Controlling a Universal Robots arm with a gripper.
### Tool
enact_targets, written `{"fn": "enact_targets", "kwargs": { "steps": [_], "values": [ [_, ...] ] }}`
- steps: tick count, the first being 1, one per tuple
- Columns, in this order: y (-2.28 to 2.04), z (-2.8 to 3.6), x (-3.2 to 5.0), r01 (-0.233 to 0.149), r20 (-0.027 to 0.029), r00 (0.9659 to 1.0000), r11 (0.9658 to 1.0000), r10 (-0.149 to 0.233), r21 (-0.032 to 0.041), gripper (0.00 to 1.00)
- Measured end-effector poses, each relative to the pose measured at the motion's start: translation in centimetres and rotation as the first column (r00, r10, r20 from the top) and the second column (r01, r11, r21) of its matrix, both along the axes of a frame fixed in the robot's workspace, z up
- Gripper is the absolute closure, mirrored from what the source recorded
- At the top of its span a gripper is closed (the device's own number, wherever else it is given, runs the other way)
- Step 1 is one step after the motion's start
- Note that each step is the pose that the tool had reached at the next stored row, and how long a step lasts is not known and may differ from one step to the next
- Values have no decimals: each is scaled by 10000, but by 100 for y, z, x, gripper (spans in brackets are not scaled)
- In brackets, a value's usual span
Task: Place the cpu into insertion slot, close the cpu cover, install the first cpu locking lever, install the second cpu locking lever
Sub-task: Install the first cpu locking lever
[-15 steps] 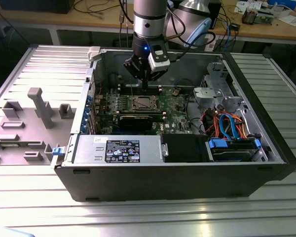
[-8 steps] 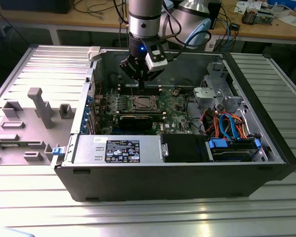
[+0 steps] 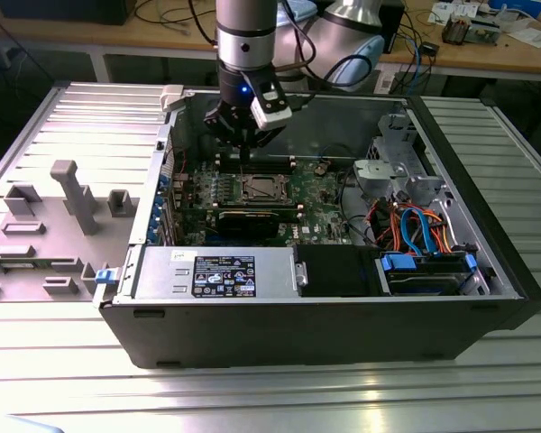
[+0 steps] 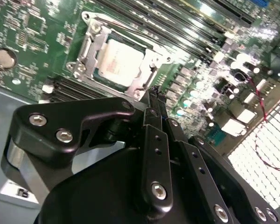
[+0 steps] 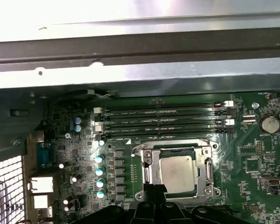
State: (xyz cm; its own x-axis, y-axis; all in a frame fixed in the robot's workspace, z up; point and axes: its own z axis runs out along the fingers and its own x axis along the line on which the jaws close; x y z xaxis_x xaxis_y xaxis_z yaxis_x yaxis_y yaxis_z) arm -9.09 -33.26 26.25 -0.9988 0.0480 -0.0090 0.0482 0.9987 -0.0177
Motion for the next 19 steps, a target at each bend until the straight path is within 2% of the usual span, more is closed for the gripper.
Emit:
{"fn": "enact_targets", "kwargs": {
  "steps": [2, 4, 9, 12, 14, 16, 19],
  "values": [
    [0, -1, -73, -27, 0, 10000, 10000, 27, 1, 89],
    [0, -2, -113, -44, 0, 10000, 10000, 44, 1, 89],
    [-1, -1, -146, -86, -1, 10000, 10000, 86, 1, 89],
    [0, -4, -221, -123, 0, 9999, 9999, 123, 2, 89],
    [5, -5, -239, -201, -1, 9998, 9998, 201, 0, 89],
    [29, -6, -241, -308, 0, 9995, 9995, 308, 1, 89],
    [150, -8, -243, -550, -1, 9985, 9985, 550, 1, 89]
  ]
}}
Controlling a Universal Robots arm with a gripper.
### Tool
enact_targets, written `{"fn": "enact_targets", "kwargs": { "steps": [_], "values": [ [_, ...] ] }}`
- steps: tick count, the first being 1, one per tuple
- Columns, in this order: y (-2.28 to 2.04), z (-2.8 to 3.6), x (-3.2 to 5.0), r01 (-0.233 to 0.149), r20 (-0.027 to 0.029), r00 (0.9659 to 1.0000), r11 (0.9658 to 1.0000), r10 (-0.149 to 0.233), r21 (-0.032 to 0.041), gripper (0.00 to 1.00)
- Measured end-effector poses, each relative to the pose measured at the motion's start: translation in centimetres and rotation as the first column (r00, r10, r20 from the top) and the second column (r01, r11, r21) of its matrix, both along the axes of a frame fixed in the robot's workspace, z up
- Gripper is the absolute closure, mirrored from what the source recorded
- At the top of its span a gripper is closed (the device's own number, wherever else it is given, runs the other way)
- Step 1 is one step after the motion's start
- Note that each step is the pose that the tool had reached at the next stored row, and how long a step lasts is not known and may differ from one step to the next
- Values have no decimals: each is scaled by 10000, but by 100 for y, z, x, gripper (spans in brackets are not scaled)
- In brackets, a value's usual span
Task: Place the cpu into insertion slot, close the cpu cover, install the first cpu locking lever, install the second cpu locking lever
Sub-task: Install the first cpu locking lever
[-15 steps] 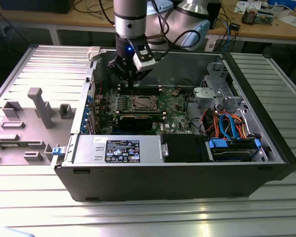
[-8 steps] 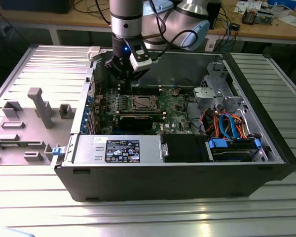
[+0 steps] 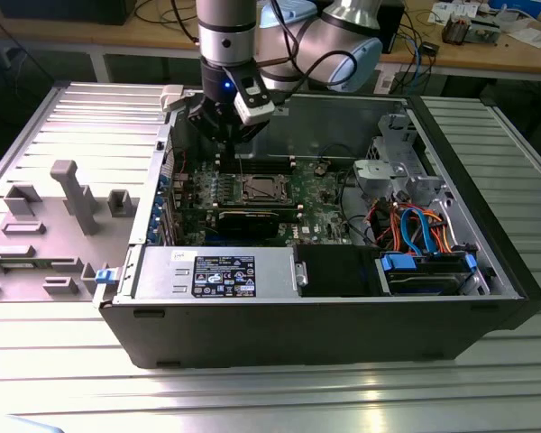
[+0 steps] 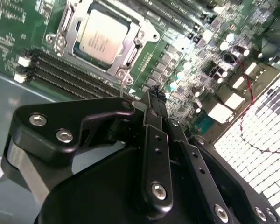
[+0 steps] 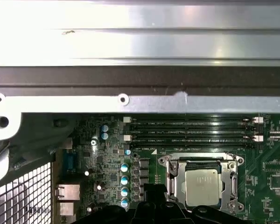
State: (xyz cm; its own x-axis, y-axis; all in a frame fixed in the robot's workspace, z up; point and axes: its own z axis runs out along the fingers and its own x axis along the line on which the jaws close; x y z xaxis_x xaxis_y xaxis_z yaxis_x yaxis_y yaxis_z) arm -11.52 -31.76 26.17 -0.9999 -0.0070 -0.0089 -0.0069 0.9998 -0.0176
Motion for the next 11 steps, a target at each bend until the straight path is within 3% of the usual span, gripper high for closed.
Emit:
{"fn": "enact_targets", "kwargs": {
  "steps": [11],
  "values": [
    [33, -1, 0, -62, 0, 10000, 10000, 62, 0, 89]
  ]
}}
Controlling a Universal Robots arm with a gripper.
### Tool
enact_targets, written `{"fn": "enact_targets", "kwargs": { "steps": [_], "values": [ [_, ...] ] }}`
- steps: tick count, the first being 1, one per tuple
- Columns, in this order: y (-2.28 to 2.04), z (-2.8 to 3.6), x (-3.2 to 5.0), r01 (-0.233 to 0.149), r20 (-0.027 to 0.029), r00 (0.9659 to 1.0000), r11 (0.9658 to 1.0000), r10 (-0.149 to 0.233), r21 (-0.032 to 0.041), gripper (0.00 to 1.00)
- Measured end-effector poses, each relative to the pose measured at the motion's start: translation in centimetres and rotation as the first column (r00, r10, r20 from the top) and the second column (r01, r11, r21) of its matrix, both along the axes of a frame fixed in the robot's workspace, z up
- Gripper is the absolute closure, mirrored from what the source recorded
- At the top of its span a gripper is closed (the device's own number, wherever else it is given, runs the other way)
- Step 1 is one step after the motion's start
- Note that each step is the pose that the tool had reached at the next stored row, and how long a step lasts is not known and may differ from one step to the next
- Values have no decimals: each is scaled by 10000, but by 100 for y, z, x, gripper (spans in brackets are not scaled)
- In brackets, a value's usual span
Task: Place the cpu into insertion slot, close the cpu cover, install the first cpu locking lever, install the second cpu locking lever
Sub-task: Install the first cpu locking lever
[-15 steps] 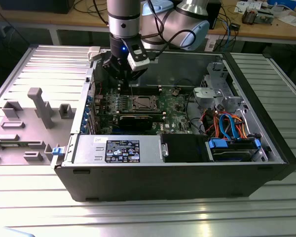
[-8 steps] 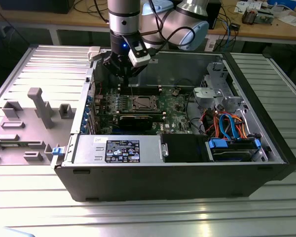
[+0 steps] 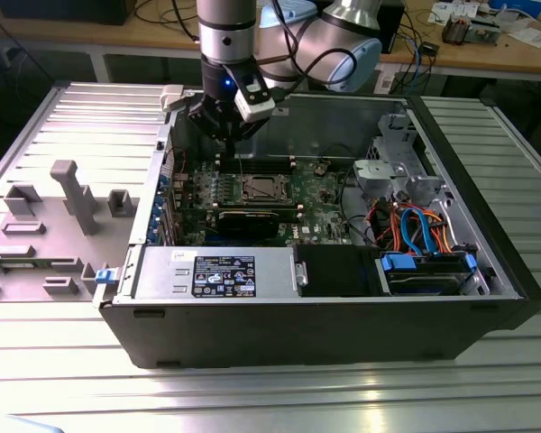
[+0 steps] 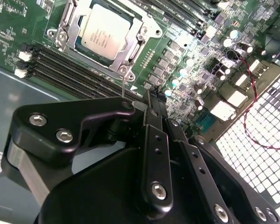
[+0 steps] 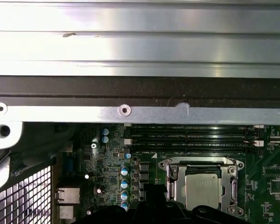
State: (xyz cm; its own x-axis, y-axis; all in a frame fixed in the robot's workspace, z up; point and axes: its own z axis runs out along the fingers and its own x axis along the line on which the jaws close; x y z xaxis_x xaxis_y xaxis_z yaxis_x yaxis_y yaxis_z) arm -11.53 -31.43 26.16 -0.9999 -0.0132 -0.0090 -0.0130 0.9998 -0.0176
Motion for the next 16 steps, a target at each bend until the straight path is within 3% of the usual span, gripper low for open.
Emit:
{"fn": "enact_targets", "kwargs": {
  "steps": [5, 11, 16],
  "values": [
    [24, 0, 12, 0, 0, 10000, 10000, 0, -1, 89],
    [30, 1, 103, -1, -1, 10000, 10000, 1, -1, 89],
    [30, 0, 105, -3, 0, 10000, 10000, 3, 0, 89]
  ]
}}
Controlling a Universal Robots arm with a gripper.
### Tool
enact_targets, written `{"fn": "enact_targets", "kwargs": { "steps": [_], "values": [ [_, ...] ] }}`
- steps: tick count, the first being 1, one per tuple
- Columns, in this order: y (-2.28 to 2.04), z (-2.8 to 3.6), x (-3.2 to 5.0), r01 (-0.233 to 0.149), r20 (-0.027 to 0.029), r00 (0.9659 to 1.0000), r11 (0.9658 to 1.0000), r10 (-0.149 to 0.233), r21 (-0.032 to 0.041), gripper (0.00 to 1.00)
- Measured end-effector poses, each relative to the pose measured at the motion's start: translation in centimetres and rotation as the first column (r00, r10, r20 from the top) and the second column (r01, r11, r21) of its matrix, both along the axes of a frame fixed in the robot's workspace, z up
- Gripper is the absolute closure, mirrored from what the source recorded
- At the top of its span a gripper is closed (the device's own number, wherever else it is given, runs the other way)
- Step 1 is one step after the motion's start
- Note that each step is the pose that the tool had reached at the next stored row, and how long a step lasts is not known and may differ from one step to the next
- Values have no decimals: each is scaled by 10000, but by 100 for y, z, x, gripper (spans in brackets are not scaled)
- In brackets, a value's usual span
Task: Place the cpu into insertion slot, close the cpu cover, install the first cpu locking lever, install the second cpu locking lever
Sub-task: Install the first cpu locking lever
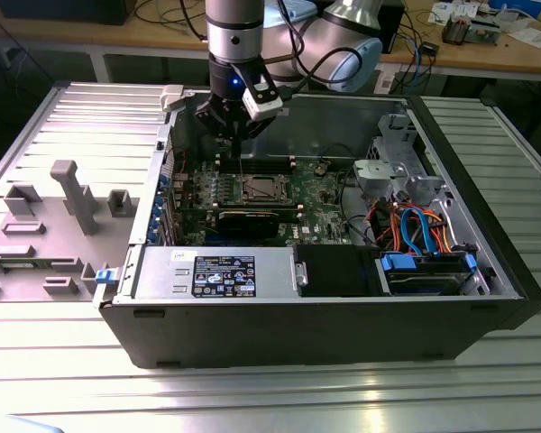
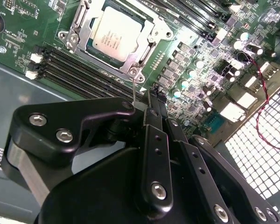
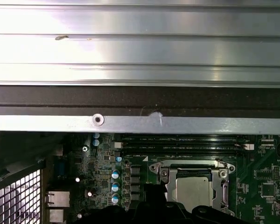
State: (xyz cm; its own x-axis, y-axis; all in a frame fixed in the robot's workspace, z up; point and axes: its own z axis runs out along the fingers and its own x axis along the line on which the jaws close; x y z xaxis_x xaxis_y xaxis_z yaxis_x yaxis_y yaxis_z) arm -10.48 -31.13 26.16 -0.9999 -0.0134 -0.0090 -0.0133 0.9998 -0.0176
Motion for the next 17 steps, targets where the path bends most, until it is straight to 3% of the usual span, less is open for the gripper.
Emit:
{"fn": "enact_targets", "kwargs": {
  "steps": [6, 12, 17],
  "values": [
    [-33, 0, -10, -3, 0, 10000, 10000, 3, 0, 89],
    [-41, 0, -173, -29, 0, 10000, 10000, 29, 0, 89],
    [-36, 0, -213, -192, -1, 9998, 9998, 192, -1, 89]
  ]
}}
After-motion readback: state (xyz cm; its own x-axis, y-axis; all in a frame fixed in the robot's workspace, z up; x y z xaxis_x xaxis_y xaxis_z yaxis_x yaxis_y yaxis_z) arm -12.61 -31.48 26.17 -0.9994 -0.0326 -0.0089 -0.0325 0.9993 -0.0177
